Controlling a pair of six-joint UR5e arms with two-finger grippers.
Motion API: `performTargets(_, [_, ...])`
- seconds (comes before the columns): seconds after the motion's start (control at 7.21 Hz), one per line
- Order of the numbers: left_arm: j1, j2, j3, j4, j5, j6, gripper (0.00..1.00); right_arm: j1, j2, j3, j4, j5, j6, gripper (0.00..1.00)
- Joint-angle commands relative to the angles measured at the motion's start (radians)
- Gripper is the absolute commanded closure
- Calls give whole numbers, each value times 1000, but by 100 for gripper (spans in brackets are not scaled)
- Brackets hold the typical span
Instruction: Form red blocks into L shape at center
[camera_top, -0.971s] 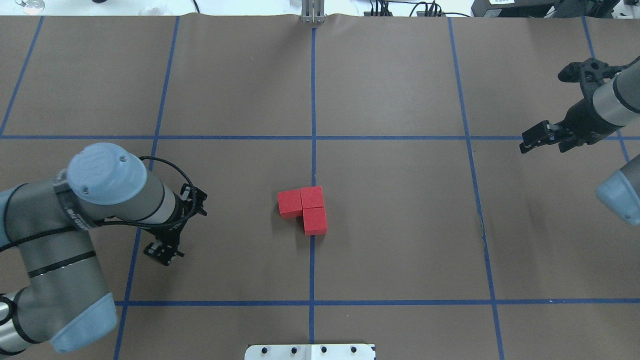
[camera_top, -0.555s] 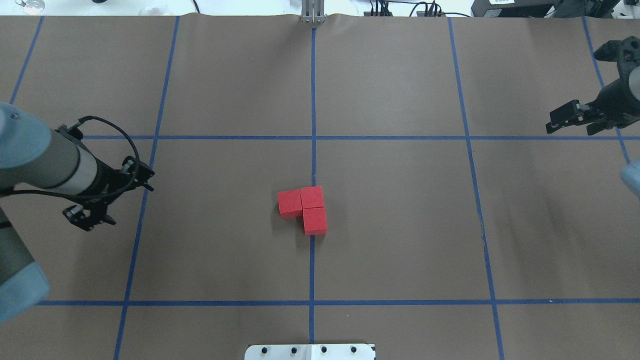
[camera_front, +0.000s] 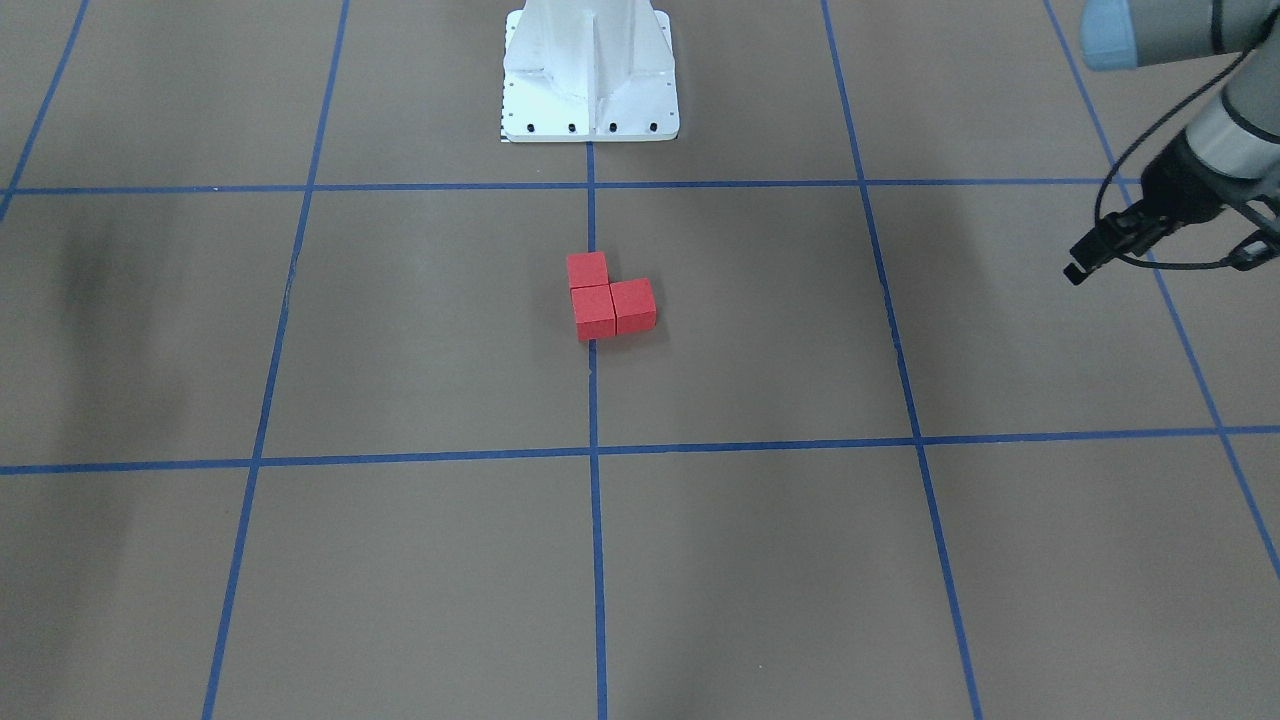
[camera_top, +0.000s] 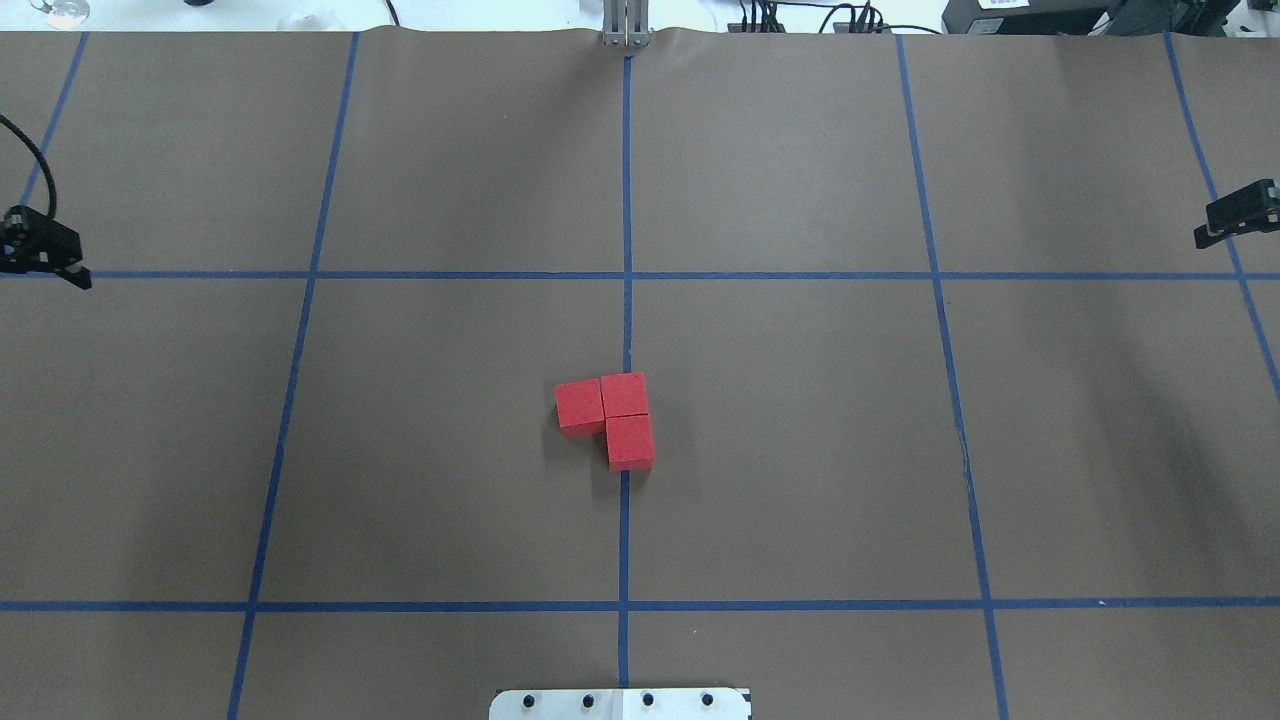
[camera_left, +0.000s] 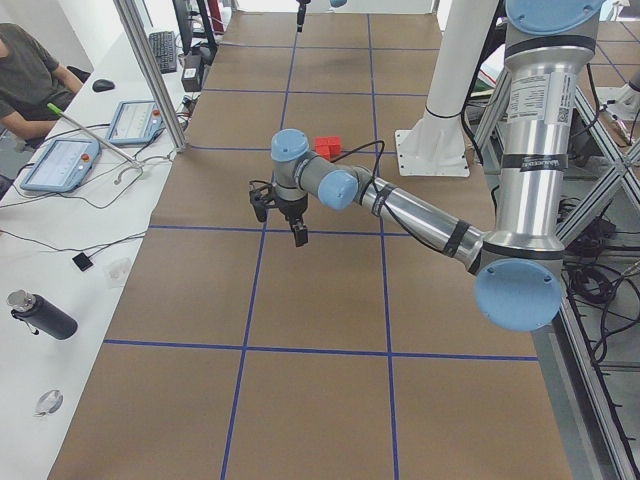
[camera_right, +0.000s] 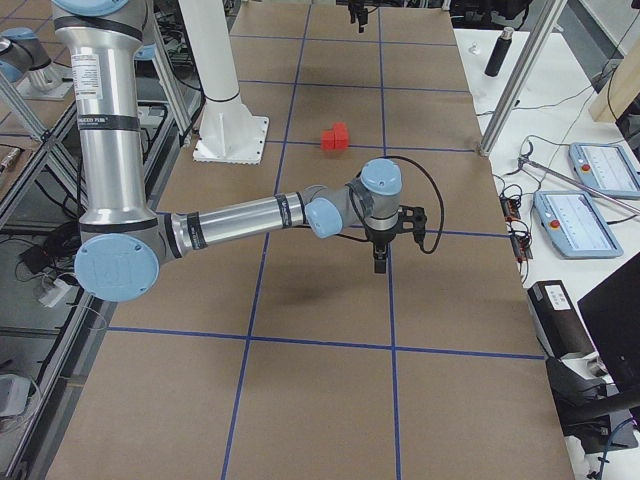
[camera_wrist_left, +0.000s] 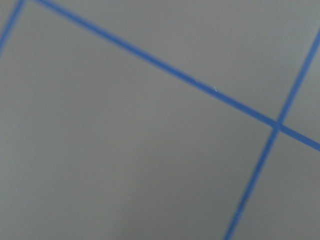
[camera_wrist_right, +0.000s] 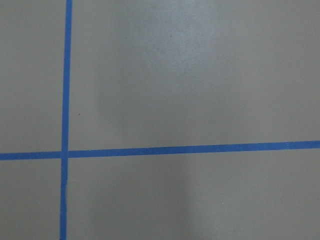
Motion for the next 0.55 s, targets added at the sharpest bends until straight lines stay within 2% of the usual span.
performTargets(0.0, [-199, -13, 183, 0, -58, 507, 0, 116, -10, -100, -2, 43, -171, 0])
performTargets(0.14, [-249, -19, 225, 0, -58, 657, 0, 176, -8, -154, -2, 109, -252, 0])
performTargets(0.42, [-260, -28, 234, 15, -61, 669, 0, 174, 14, -183, -1, 94, -265, 0])
